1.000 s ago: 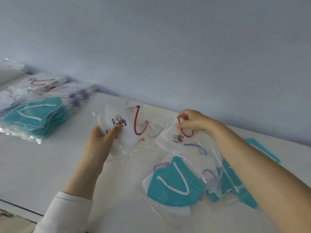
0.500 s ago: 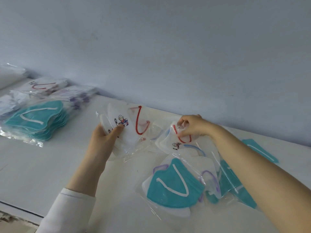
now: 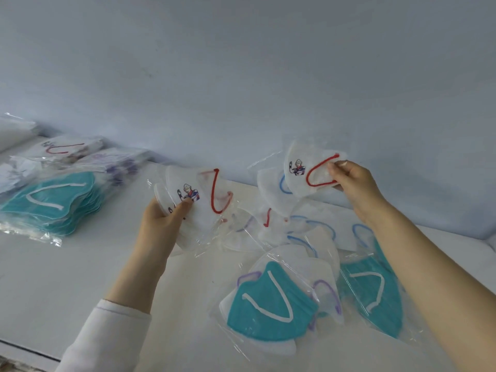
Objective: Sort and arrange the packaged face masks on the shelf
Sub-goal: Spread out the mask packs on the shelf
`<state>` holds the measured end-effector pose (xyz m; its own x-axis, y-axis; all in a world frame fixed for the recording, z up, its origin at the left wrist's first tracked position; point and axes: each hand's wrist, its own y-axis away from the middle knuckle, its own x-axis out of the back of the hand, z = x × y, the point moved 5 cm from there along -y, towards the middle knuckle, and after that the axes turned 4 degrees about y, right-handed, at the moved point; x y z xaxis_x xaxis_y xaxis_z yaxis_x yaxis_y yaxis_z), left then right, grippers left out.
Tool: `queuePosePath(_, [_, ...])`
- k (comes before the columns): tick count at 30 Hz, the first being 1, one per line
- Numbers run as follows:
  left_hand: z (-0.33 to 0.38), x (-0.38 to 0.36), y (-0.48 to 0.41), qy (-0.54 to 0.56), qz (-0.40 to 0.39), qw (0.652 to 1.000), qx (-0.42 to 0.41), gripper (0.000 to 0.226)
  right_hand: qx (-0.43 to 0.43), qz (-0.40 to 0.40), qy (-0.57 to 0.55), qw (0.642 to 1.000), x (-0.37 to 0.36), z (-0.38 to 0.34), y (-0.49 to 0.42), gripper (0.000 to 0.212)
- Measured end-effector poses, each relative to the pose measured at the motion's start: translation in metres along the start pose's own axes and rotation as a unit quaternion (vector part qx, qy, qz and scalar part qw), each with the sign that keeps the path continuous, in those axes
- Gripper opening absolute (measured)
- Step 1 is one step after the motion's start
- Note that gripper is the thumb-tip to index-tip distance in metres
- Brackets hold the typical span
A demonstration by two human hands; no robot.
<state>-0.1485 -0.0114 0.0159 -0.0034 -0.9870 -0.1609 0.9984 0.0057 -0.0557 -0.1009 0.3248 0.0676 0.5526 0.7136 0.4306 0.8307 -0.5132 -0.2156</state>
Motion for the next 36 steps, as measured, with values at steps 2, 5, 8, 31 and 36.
queuePosePath(2, [0.002, -0.003, -0.001, 0.002, -0.002, 1.0, -0.007, 0.012, 0.011, 0.033, -0.01, 0.999, 0.008, -0.005, 0.003, 0.02])
queuePosePath(5, [0.003, -0.01, -0.002, -0.003, -0.022, 1.0, -0.014, 0.011, 0.022, 0.084, -0.084, 0.993, 0.021, -0.017, 0.01, 0.017])
queuePosePath(8, [0.004, -0.023, 0.001, -0.008, -0.051, 0.998, -0.022, 0.013, 0.022, 0.093, -0.107, 0.99, 0.022, -0.03, 0.017, 0.012])
queuePosePath(31, [-0.005, 0.037, -0.016, 0.037, 0.046, 0.998, 0.001, 0.012, 0.091, -0.056, 0.606, 0.788, -0.063, 0.001, 0.044, 0.044])
queuePosePath(36, [-0.006, 0.026, -0.015, 0.05, 0.028, 0.998, 0.005, 0.008, 0.127, -0.205, 0.495, 0.835, -0.094, 0.0, 0.015, 0.052])
